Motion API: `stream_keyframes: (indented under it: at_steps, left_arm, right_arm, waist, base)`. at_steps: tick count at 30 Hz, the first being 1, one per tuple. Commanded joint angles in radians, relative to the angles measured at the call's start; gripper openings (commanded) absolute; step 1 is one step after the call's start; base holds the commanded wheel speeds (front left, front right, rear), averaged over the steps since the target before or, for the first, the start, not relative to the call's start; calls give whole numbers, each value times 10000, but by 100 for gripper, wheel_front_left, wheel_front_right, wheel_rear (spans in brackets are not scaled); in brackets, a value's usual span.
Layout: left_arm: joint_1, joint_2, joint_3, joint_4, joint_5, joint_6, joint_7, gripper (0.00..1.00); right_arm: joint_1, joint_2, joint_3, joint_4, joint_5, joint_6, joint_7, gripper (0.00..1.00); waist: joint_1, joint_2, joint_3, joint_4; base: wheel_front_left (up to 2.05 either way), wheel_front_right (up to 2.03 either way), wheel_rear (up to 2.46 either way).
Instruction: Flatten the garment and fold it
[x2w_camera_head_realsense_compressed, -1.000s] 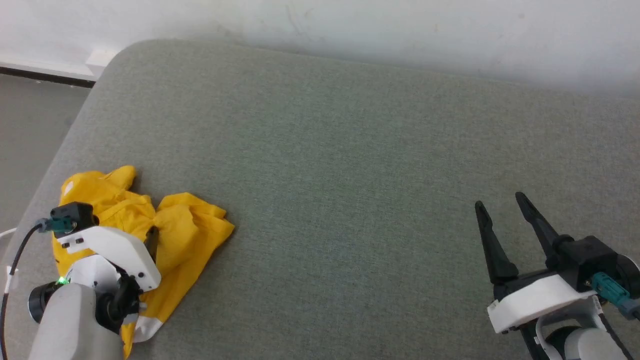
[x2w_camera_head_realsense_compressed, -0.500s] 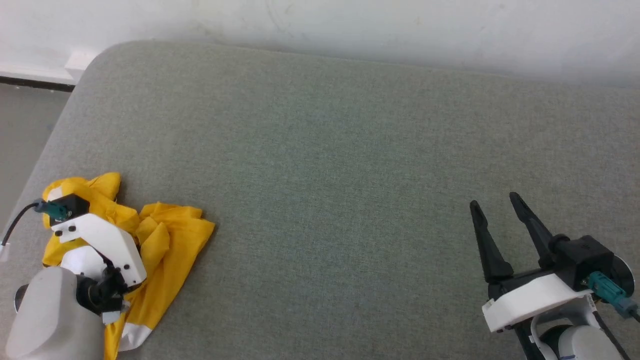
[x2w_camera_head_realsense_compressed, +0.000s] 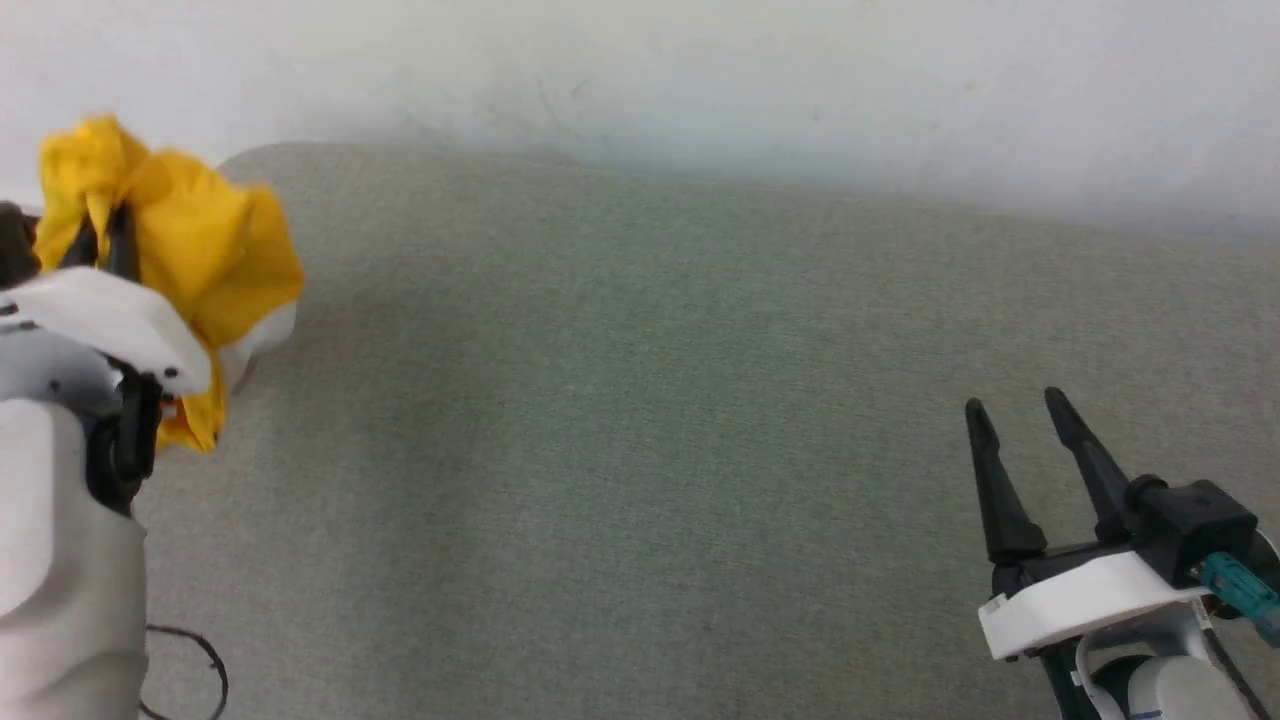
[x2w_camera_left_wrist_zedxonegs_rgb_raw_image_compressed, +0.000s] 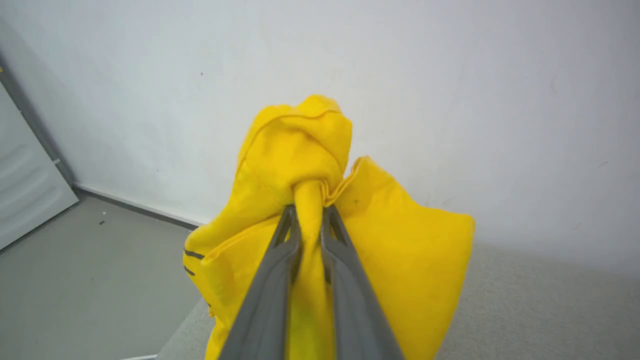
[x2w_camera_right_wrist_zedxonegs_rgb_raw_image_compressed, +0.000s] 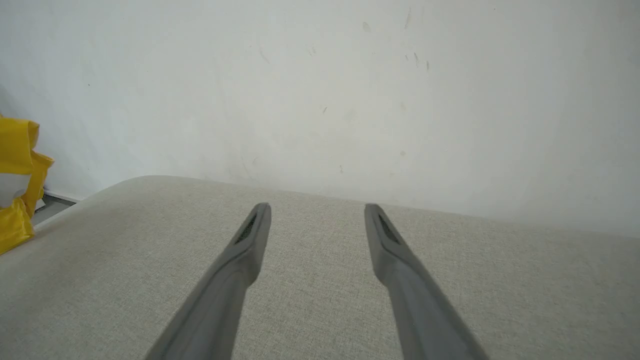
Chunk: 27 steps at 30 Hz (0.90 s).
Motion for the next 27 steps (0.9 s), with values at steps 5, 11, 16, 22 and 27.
stream_keyframes:
  at_steps: [5, 11, 16, 22, 27]
  left_arm:
    - [-231, -402, -469, -1434, 344, 14, -978, 0]
    - [102, -1401, -1520, -3159, 446, -149, -1316, 0]
    - [574, -2442, -2665, -4281, 265, -380, -1161, 0]
    - [1980, -3142, -3719, -4373, -228, -320, -868, 0]
    - [3672, -3285, -3988, -2864, -464, 158, -1192, 0]
  right_arm:
    - [107, 56, -285, -119, -42, -9, -71, 100]
    - [173, 79, -555, -242, -43, -9, -20, 100]
    - [194, 83, -639, -251, 110, -9, -6, 100]
    - [296, 84, -758, -198, 245, -9, -28, 100]
    - [291, 84, -621, -162, 354, -9, -90, 100]
  waist:
    - [2, 0, -298, -747]
    - [2, 0, -394, -1770]
    - [2, 0, -388, -2728]
    - [2, 0, -285, -3656]
    - [2, 0, -19, -4114]
  base:
    - [0, 0, 0]
    - [0, 0, 0]
    - [0, 0, 0]
    - [0, 0, 0]
    - [0, 0, 0]
